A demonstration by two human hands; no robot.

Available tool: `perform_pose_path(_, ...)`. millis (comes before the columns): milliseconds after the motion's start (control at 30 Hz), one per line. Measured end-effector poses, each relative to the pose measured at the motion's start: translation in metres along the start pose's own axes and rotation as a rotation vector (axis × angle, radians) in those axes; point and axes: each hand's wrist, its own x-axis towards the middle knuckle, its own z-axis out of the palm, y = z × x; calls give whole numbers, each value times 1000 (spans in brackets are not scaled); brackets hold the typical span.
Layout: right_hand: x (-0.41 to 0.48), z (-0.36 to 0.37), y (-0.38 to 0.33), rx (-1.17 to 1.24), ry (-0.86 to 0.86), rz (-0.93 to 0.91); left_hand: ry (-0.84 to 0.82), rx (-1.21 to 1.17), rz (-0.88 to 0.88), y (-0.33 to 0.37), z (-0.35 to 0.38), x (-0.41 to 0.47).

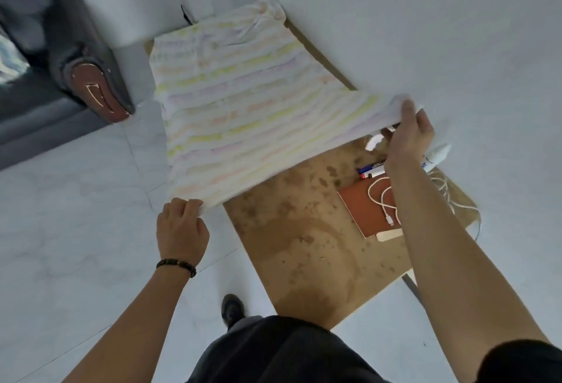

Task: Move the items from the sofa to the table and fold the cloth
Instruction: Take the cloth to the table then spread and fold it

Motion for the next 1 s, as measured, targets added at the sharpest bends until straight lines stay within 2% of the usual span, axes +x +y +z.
perform_pose_path(67, -11, -19, 3, 76, 59, -46, -22, 22, -8, -2, 0, -7)
perform_pose_path(100, -13, -31, 15, 86, 92, 12, -60, 43, -9, -5, 2, -15)
perform_pose_path(200, -18, -71, 75, 20, 63, 418, -264, 157, -20, -19, 10, -48)
perform_pose_path(267, -25, -97, 115, -13, 4, 599, -411, 216, -66, -27, 15, -69)
perform_pose_path(333, -32, -115, 139, -114, -7, 601, -500, 231, -111, -30, 18, -83)
perform_pose_path(433, -29, -124, 151, -296, -54, 559, -538, 205, -151, -27, 17, -93)
perform_pose_path(533, -17, -112, 129, -399, -5, 417, -549, 172, -186, -23, 16, -93)
perform_pose_path(667, -13, -88, 68, -518, 95, -168, -513, 149, -106, -9, 17, -93)
perform_pose_path(733, -15, -86, 50, -482, 140, -350, -486, 154, -36, 2, 21, -97)
perform_pose_path(767, -14, -87, 47, -472, 166, -366, -494, 151, -19, 7, 25, -100)
perform_pose_path(900, 14, -120, 90, -632, 227, -52, -705, 130, -1, 28, 43, -115)
perform_pose_path(1000, 29, -147, 122, -746, 220, 307, -996, 180, 19, 41, 56, -123)
